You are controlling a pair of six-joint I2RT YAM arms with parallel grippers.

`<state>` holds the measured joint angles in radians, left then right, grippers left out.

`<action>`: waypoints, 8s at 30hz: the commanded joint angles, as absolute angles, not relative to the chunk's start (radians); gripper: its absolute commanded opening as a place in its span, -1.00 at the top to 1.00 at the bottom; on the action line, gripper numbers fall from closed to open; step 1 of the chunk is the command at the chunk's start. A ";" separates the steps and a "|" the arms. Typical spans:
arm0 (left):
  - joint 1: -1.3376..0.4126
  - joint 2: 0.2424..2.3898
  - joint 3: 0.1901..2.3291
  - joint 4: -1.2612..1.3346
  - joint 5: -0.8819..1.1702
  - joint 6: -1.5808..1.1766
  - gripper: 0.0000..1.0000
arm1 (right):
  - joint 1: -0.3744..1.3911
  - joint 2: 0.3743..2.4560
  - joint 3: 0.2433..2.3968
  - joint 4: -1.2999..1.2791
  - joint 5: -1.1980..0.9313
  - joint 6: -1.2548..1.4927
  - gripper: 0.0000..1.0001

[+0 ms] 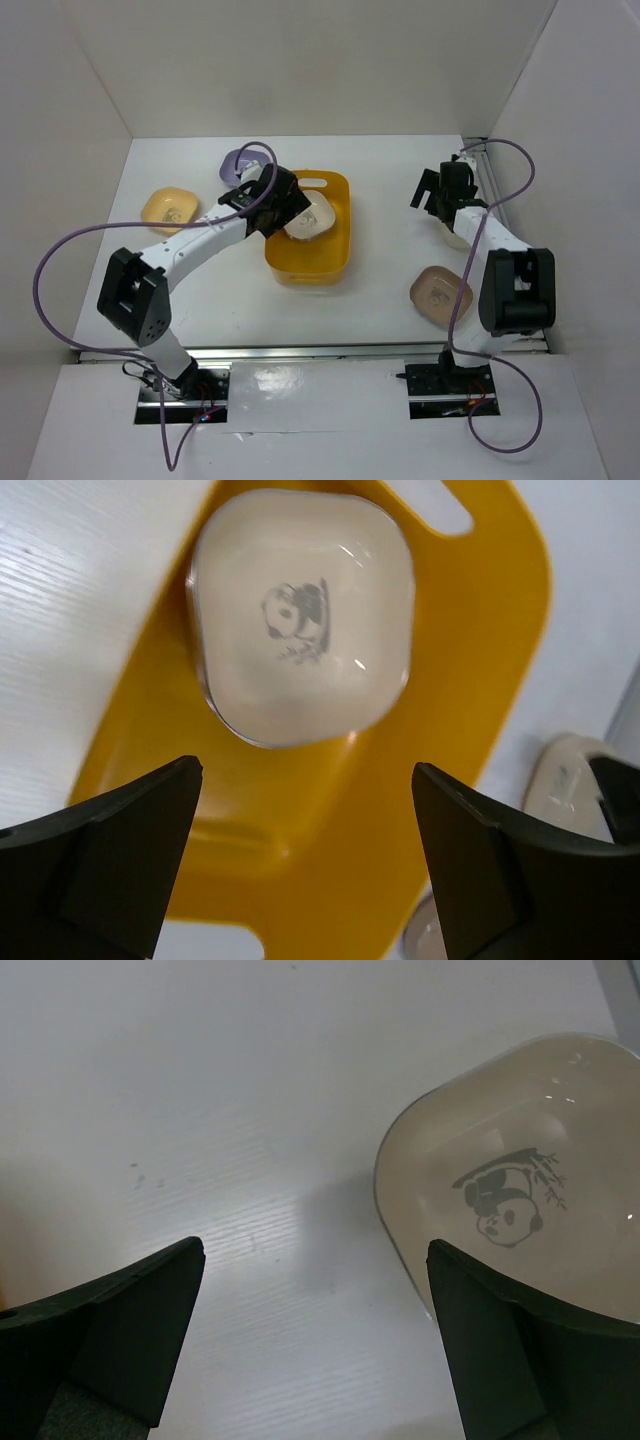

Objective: Place the plates into the plastic bin on the countertop

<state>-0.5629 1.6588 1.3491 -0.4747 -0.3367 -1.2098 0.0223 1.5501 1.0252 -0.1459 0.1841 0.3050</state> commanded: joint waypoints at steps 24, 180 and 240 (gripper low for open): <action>-0.447 1.137 1.036 -0.532 -0.347 -1.068 -1.00 | 0.061 1.928 1.178 -0.103 0.291 0.247 1.00; -0.582 1.082 1.302 -0.730 -0.528 -1.154 -1.00 | 0.347 1.442 0.678 -0.305 0.492 0.816 1.00; 0.041 1.930 1.293 -0.125 0.061 -1.038 -1.00 | 0.902 1.535 1.402 -0.149 0.253 -0.118 -1.00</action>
<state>0.0406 1.9106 1.2556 -0.2371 -0.0032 -0.9852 0.9203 1.5059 1.4631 -0.2005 0.2565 -0.1265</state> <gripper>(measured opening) 0.997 0.999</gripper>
